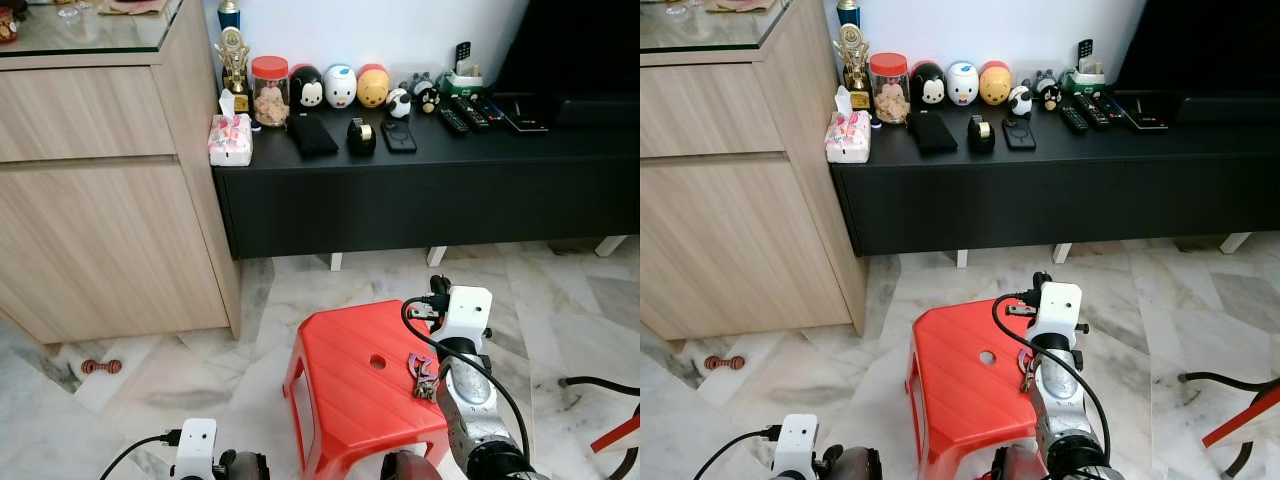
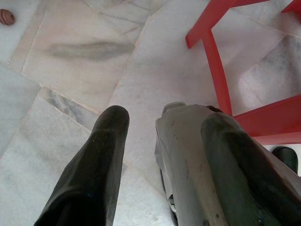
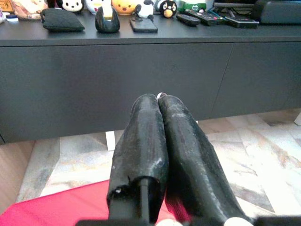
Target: Hang keys on a hook
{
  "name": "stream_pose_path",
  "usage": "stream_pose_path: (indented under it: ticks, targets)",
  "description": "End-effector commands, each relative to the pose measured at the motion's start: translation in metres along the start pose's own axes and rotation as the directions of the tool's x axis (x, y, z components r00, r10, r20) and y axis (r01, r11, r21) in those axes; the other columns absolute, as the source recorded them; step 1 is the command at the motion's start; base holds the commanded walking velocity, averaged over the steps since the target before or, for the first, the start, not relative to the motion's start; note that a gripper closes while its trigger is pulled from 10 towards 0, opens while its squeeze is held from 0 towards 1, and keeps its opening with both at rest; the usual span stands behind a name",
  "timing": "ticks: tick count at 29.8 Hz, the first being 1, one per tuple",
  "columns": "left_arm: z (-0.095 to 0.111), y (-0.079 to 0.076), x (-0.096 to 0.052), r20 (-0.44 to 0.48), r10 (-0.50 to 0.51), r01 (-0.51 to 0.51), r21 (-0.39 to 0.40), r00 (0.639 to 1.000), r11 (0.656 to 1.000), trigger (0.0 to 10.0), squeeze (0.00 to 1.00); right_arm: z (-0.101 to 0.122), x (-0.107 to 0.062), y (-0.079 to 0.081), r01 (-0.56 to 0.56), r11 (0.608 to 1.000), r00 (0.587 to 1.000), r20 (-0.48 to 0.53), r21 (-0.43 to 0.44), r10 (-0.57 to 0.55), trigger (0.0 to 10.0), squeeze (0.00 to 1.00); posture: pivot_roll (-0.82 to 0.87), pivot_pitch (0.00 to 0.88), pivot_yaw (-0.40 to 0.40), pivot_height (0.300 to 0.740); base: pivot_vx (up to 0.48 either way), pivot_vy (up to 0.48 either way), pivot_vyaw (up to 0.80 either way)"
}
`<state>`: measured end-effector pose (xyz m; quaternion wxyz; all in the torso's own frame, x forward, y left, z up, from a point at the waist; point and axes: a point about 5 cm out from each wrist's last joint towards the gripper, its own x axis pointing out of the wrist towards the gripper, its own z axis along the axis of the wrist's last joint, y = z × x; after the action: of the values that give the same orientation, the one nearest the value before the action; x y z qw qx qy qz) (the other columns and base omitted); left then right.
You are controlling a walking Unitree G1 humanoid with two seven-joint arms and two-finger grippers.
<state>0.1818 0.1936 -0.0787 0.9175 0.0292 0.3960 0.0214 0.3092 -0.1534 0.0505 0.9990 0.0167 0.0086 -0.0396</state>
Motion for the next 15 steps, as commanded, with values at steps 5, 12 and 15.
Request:
stream_pose_path:
  ticks: [5,12,15]
  targets:
    - [-0.0384,-0.0309,-0.0109,-0.158,-0.101,0.098,-0.025,0.982,0.995,10.0,0.0,0.0015,0.002,0.002,-0.013,1.0,1.0,-0.006,-0.028,0.013,10.0,0.0,0.1,0.0,-0.106,0.623,0.0,0.0,0.0]
    - [-0.0382,-0.0303,-0.0108,-0.158,-0.099,0.097,-0.023,0.982,0.995,10.0,0.0,-0.0005,0.0016,0.0035,-0.007,1.0,1.0,-0.021,0.009,0.008,10.0,0.0,0.11,0.0,-0.104,0.623,-0.231,0.0,0.0]
    - [-0.0383,-0.03,-0.0108,-0.158,-0.099,0.097,-0.021,0.983,0.995,10.0,0.0,-0.0021,0.0016,0.0029,0.003,1.0,0.999,-0.035,0.014,-0.002,10.0,0.0,0.11,0.0,-0.102,0.623,-0.306,0.0,0.0]
